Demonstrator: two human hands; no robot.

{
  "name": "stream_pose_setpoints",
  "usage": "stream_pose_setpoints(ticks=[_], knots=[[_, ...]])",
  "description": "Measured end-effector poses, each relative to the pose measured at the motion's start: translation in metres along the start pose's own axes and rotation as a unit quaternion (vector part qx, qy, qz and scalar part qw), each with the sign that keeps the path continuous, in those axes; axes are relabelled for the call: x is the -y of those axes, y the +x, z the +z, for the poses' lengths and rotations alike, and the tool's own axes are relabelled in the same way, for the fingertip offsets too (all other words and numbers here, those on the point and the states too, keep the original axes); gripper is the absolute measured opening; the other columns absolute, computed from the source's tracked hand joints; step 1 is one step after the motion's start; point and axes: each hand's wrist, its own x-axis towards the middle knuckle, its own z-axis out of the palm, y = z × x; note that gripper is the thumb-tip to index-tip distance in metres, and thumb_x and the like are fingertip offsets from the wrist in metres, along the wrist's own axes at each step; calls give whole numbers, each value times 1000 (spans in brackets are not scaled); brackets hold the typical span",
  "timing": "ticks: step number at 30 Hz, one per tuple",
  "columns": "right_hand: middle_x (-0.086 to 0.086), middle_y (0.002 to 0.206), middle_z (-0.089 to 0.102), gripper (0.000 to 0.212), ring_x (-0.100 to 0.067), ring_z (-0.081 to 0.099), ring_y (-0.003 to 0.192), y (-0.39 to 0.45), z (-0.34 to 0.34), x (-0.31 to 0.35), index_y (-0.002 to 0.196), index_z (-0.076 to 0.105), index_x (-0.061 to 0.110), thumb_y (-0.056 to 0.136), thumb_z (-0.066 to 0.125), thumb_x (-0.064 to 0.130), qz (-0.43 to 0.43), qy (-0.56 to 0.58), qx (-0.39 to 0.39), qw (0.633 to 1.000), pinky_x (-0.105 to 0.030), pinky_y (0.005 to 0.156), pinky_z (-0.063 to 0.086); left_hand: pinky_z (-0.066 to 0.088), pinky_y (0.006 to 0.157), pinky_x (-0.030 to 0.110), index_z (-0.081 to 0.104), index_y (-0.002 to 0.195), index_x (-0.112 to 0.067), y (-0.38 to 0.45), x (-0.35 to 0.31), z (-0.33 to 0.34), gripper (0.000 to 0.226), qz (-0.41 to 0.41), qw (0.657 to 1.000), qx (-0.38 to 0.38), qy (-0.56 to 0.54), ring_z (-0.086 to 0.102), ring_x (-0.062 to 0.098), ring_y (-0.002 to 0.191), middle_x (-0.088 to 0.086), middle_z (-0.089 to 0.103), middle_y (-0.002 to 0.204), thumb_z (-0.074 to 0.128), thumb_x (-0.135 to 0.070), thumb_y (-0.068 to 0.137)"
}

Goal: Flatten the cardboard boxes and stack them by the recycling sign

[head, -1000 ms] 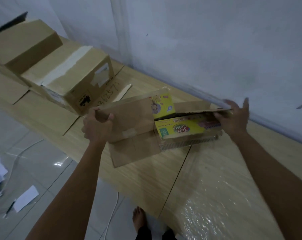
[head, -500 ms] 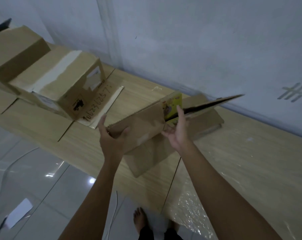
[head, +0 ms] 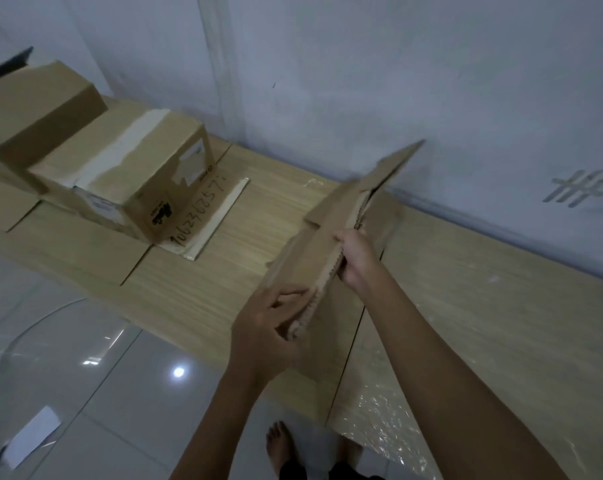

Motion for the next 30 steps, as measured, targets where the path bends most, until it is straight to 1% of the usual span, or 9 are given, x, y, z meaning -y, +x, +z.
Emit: stream_pose_setpoints(ticks=[2,5,9,14,18,21,24,27,30], knots=[[-22,123,65,38,-29,68,90,-8,-4,6,135,52,5,97,48,3,26,10,65,997,-36,65,62,52,87,33,66,134,-27,0,-22,-2,64,26,999,43,11,52,9,115,-6,60,137,82,-37,72],[-19,122,67,36,-29,69,93,-8,-12,8,134,56,5,99,52,12,58,13,106,993,-35,63,61,31,114,45,53,146,-35,-2,-47,8,75,25,988,123,85,31,26,148,-5,36,161,67,-67,80],[-12,120,67,46,-26,67,94,4,-28,-1,141,46,17,98,51,2,51,-33,69,996,-39,69,59,16,123,41,36,154,-42,-15,-38,26,78,-60,974,220,3,7,14,156,-14,16,168,55,-75,86],[-6,141,56,67,-26,63,110,17,-59,-19,154,30,31,98,45,-3,67,-125,29,989,-35,69,56,19,123,34,49,147,-39,-29,-14,51,66,-231,942,225,-91,20,-1,148,-14,32,161,25,-73,96],[8,124,47,67,-13,53,102,18,-80,-30,155,27,30,100,34,-8,20,-243,-14,970,-21,66,45,31,119,48,45,151,-28,-29,45,79,62,-354,893,278,-12,32,29,148,5,37,159,45,-47,92],[6,131,54,64,-12,57,96,24,-96,-46,151,35,27,97,37,-8,-27,-294,-46,954,-24,77,53,45,106,48,48,146,-33,-21,81,88,59,-342,886,295,103,45,31,135,1,45,148,50,-44,89],[-2,145,52,66,-13,62,94,30,-104,-64,154,30,27,96,43,-2,-37,-336,-89,937,-28,80,56,48,93,49,49,129,-42,-3,99,97,41,-375,860,278,206,39,27,124,-5,40,140,56,-39,89],[-11,139,57,64,-21,67,90,33,-108,-79,153,32,19,94,46,0,-61,-382,-130,913,-26,68,53,47,88,49,46,131,-39,12,120,105,45,-423,845,236,225,39,29,115,0,38,140,57,-47,88],[-15,125,64,58,-32,64,102,38,-111,-86,147,39,10,92,55,2,-99,-436,-181,876,-31,78,50,46,88,50,40,142,-37,27,141,112,61,-415,866,199,197,41,35,115,6,41,135,62,-53,87]])
